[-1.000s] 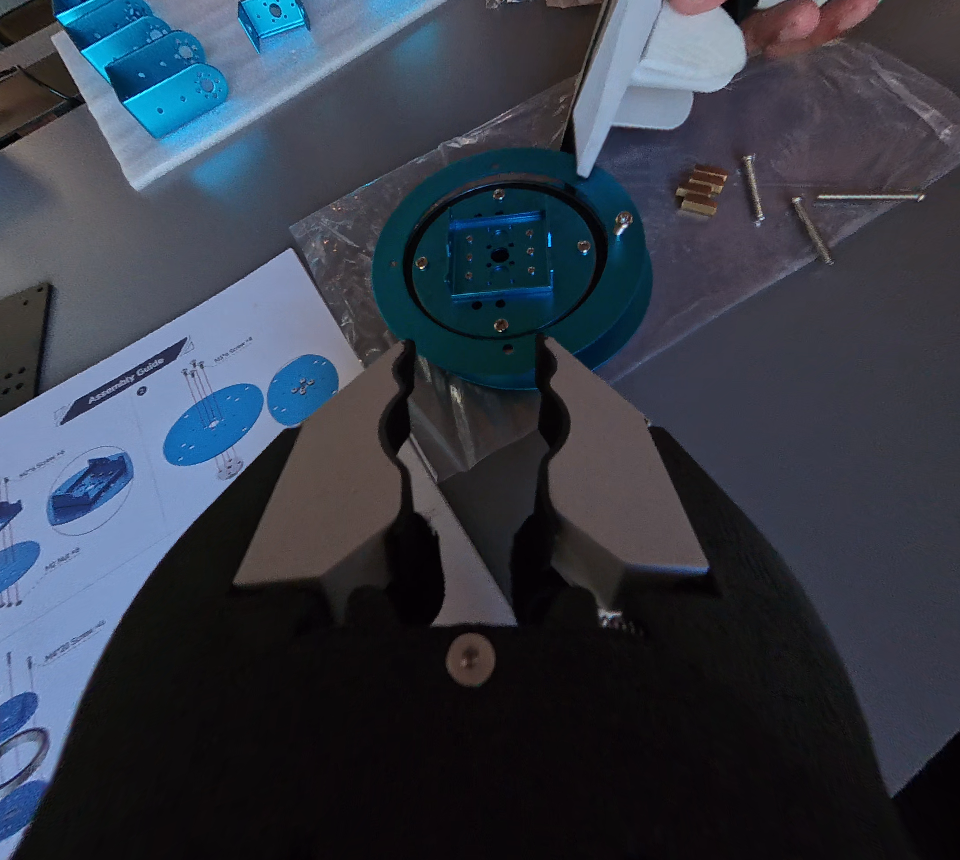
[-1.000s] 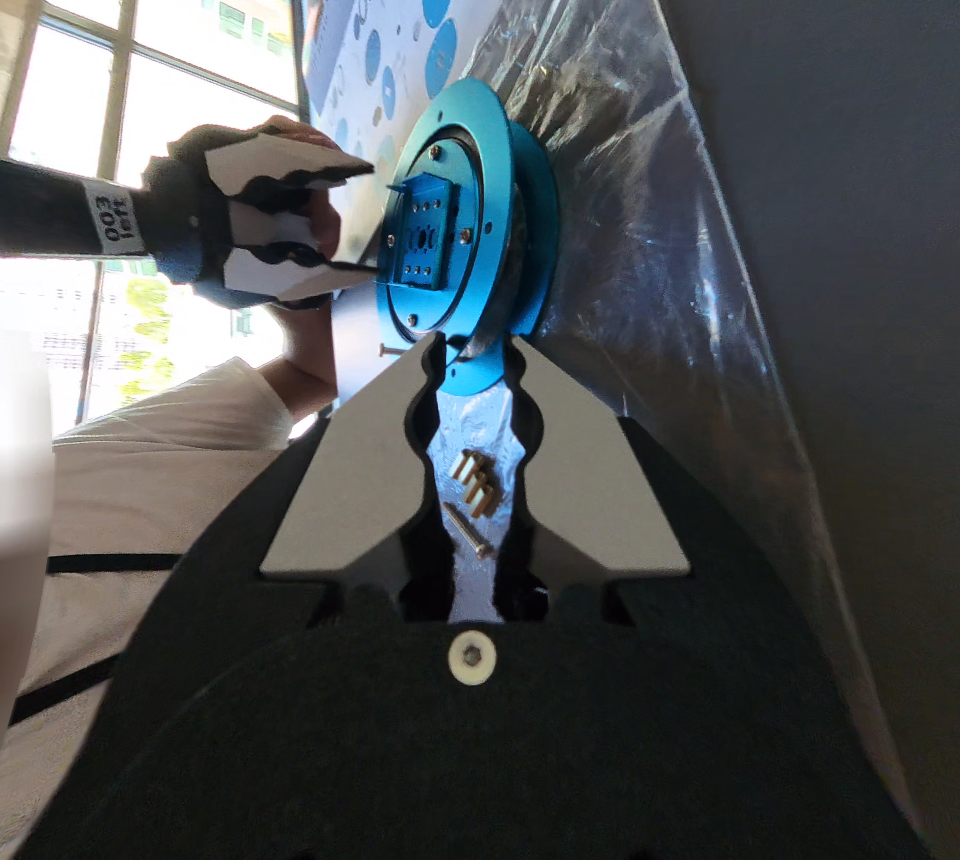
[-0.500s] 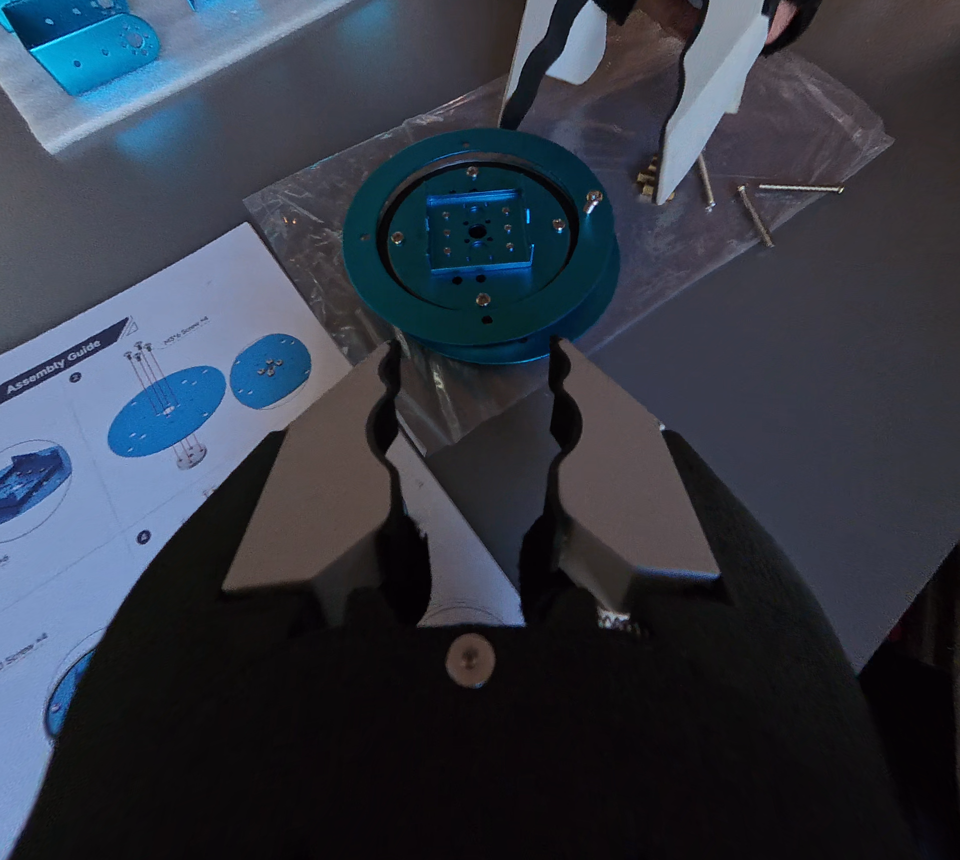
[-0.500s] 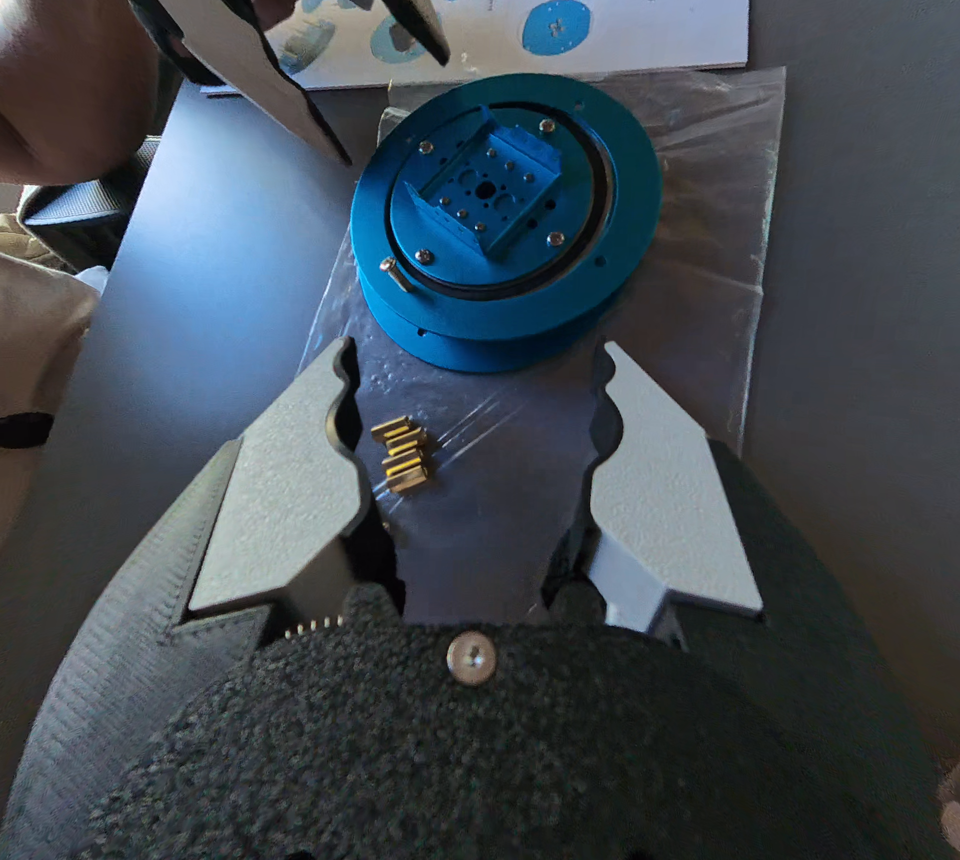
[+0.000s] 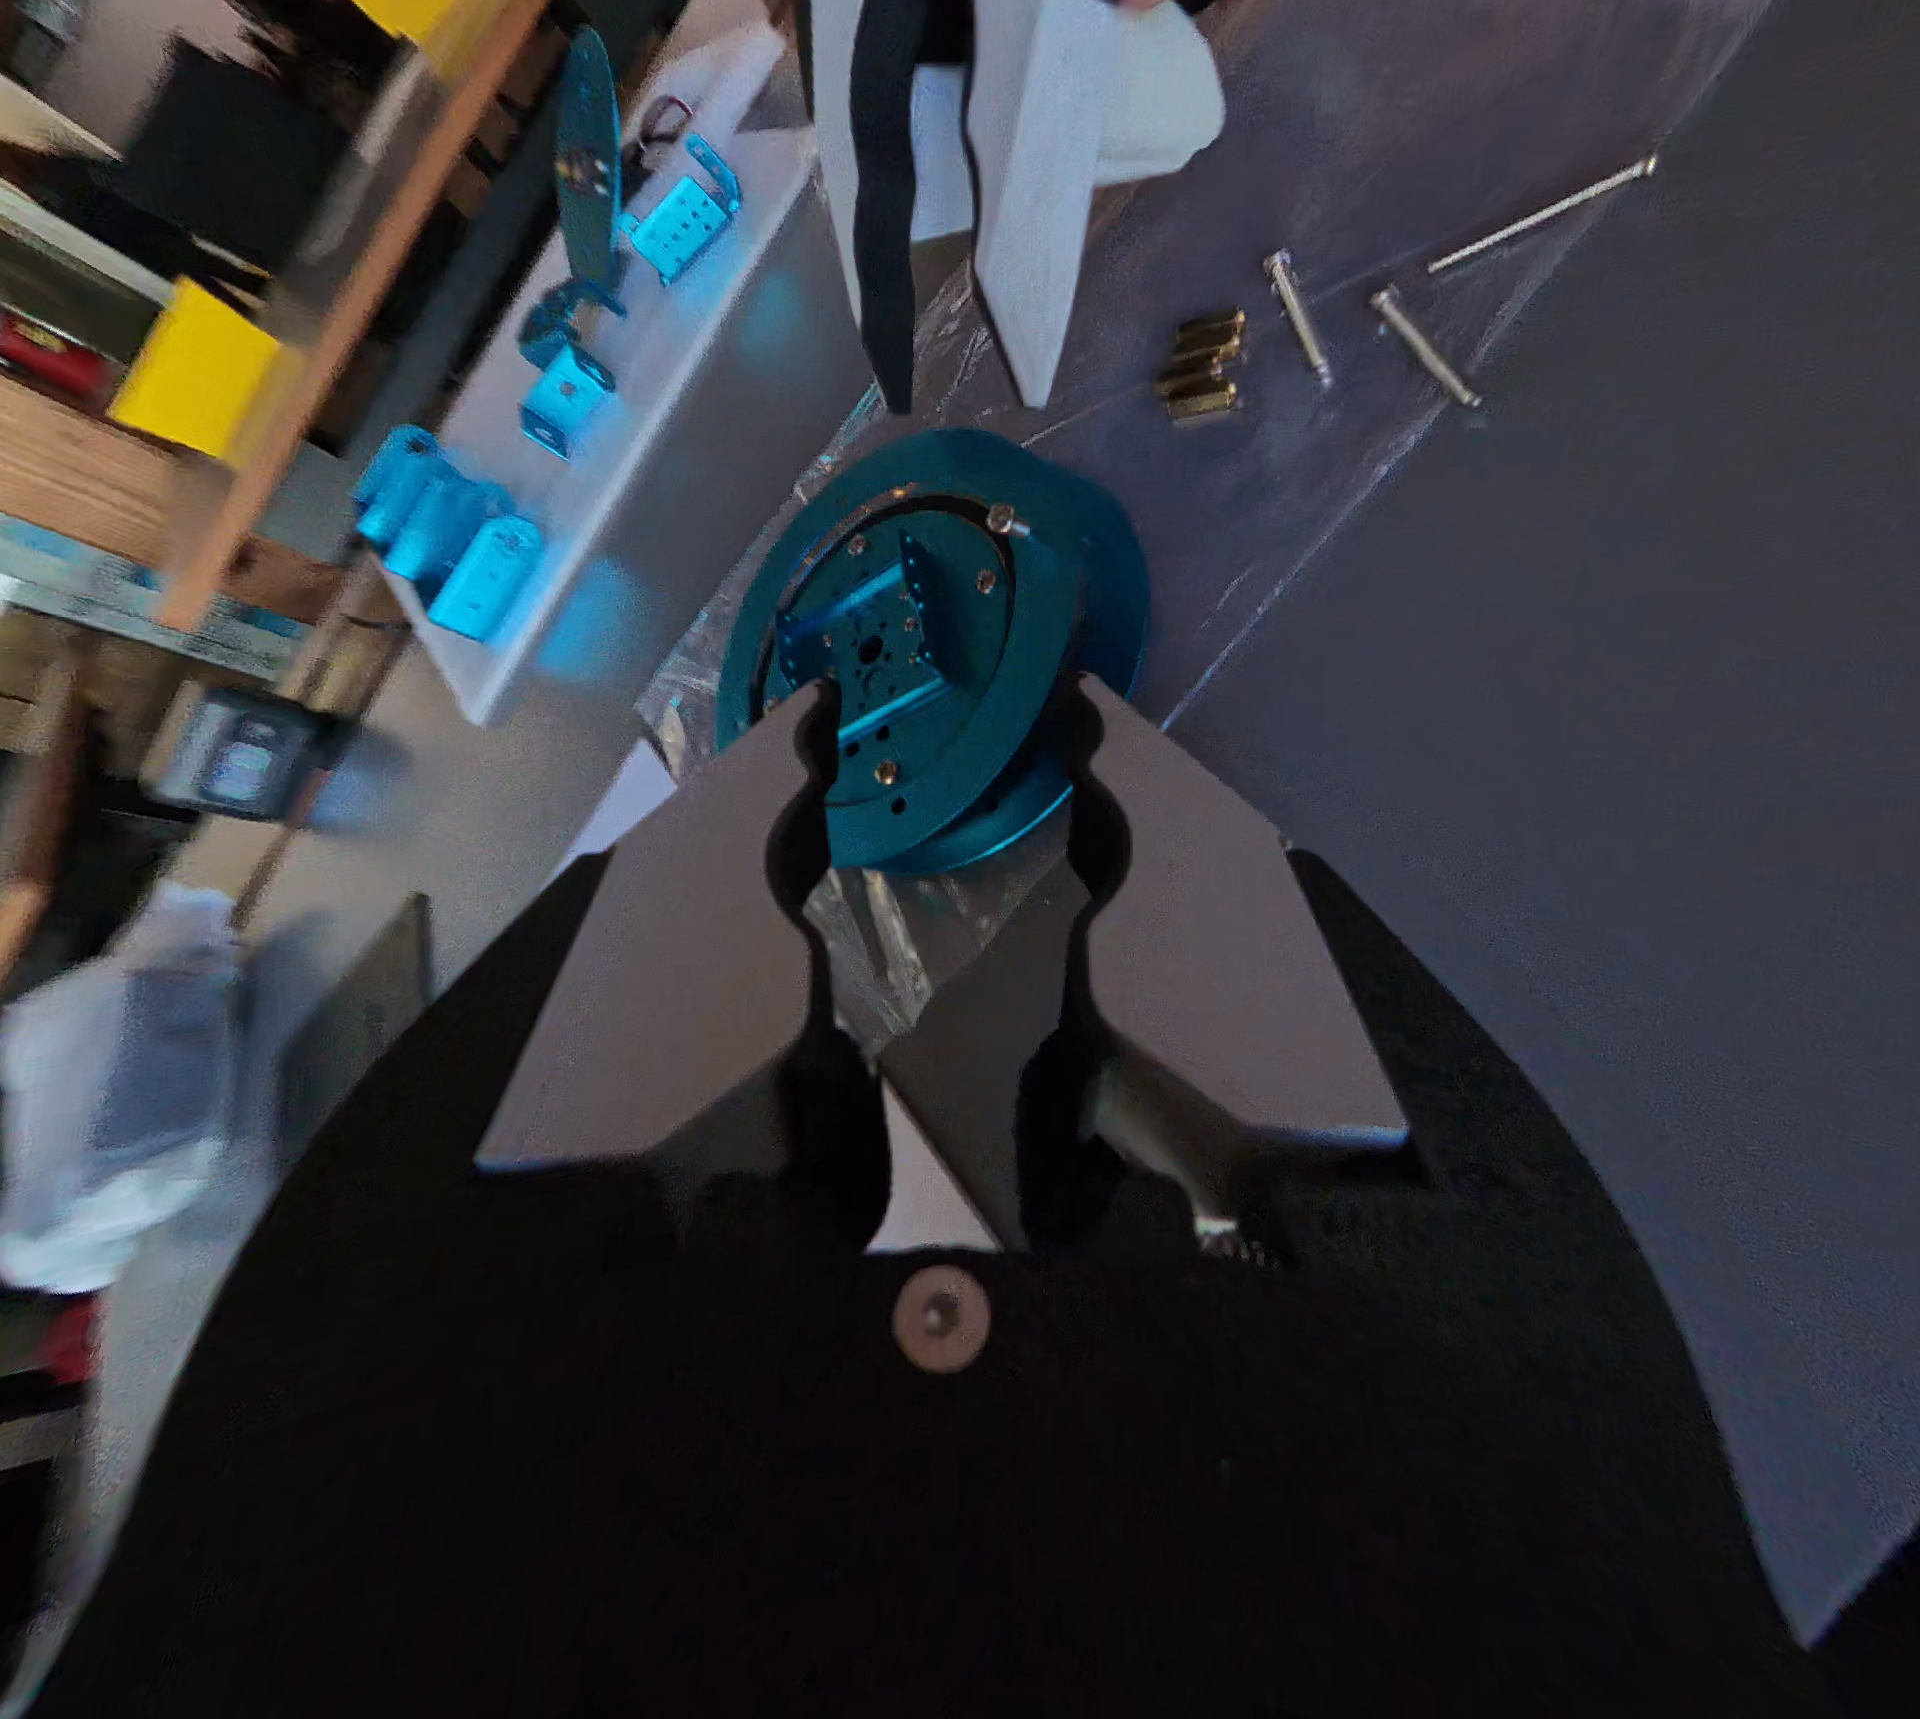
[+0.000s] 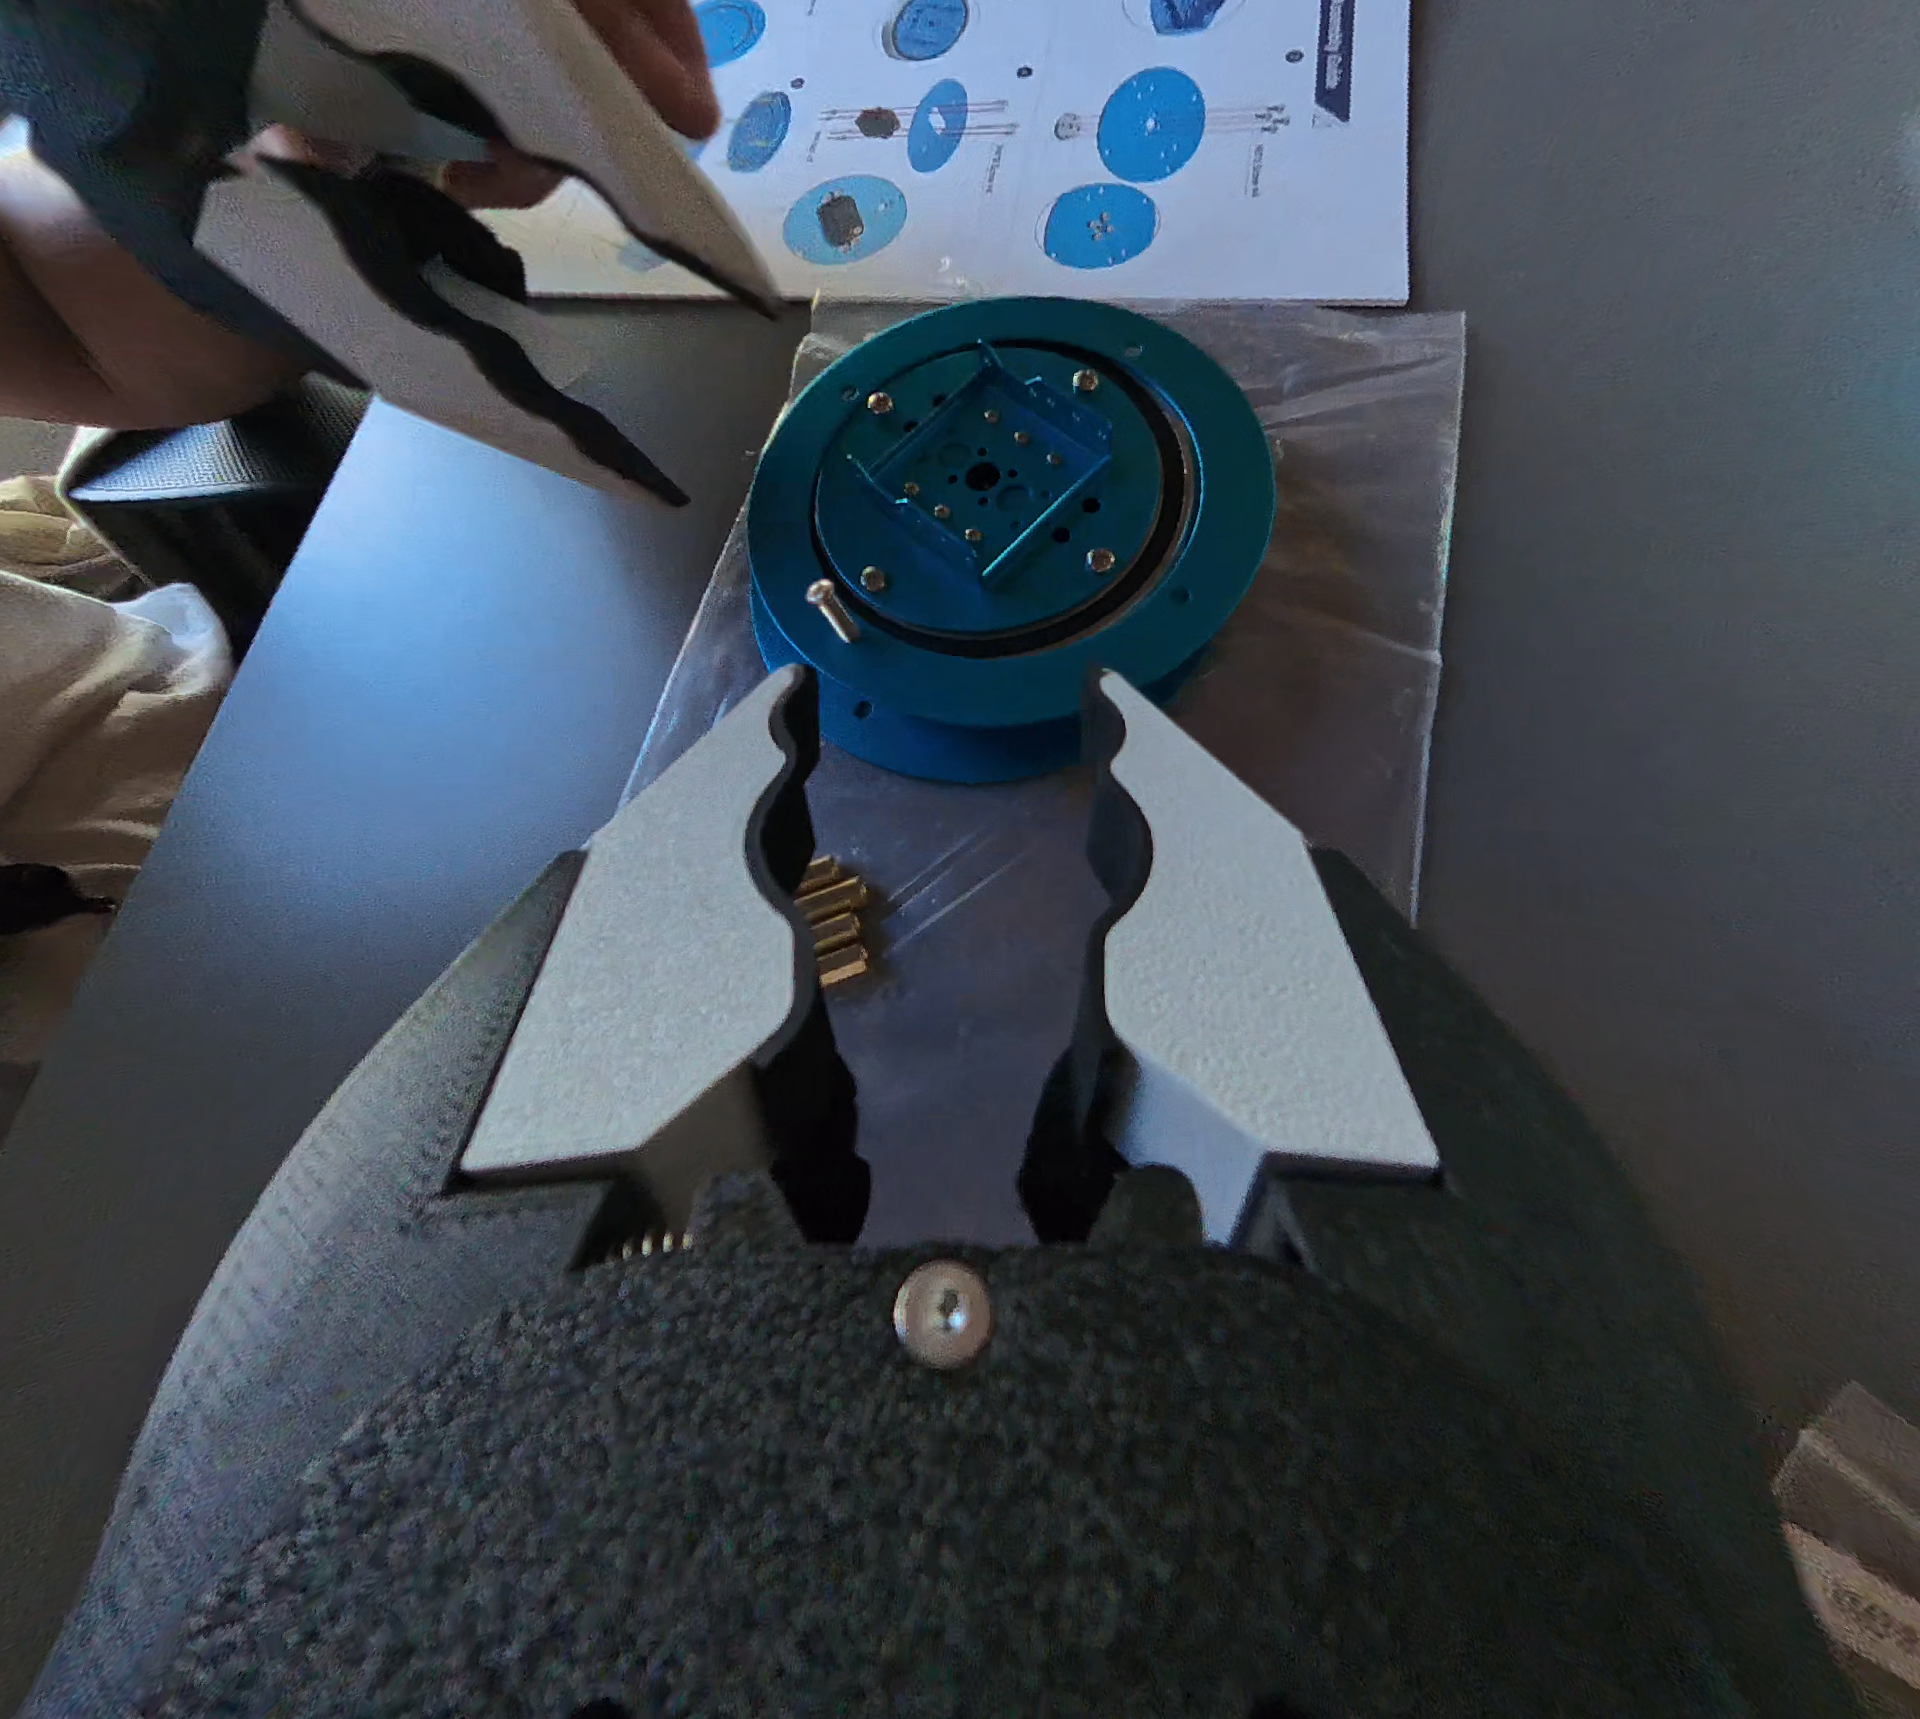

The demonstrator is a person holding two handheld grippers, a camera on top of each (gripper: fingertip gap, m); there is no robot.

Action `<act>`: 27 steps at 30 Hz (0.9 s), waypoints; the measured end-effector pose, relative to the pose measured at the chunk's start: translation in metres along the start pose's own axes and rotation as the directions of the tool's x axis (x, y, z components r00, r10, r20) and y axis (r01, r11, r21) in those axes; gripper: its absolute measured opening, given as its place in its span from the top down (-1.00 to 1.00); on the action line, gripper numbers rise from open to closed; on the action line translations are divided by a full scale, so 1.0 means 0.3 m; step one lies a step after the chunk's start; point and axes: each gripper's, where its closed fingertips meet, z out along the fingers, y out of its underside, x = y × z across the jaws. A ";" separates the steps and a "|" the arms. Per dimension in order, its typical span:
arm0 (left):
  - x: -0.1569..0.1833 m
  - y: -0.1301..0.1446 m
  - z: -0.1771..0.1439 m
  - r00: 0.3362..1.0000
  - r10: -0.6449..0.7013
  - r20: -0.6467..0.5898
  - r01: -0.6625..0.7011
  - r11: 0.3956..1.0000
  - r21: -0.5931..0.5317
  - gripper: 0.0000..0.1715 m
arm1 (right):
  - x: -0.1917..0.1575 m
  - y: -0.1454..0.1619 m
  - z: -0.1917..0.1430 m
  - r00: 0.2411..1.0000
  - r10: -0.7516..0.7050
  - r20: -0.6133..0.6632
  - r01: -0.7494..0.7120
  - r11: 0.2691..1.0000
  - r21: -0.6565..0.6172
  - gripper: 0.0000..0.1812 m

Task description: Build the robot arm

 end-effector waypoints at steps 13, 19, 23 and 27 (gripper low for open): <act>0.050 0.067 0.069 0.931 0.345 0.119 -0.308 0.918 -0.251 0.80 | -0.027 0.102 0.021 0.996 -0.086 0.013 0.086 0.993 -0.078 0.61; -0.003 0.081 -0.003 0.996 0.068 0.054 -0.059 0.987 -0.150 0.76 | -0.021 0.060 0.025 0.997 -0.074 -0.020 0.073 0.996 -0.042 0.39; -0.055 0.068 -0.013 0.897 -0.398 -0.191 0.397 0.917 -0.046 0.48 | 0.018 0.035 0.019 0.998 0.065 -0.026 -0.065 0.998 0.010 0.20; -0.154 0.138 0.018 0.692 -0.690 -0.213 0.679 0.722 -0.133 0.40 | 0.028 -0.018 0.029 0.935 0.340 0.104 -0.346 0.937 0.051 0.15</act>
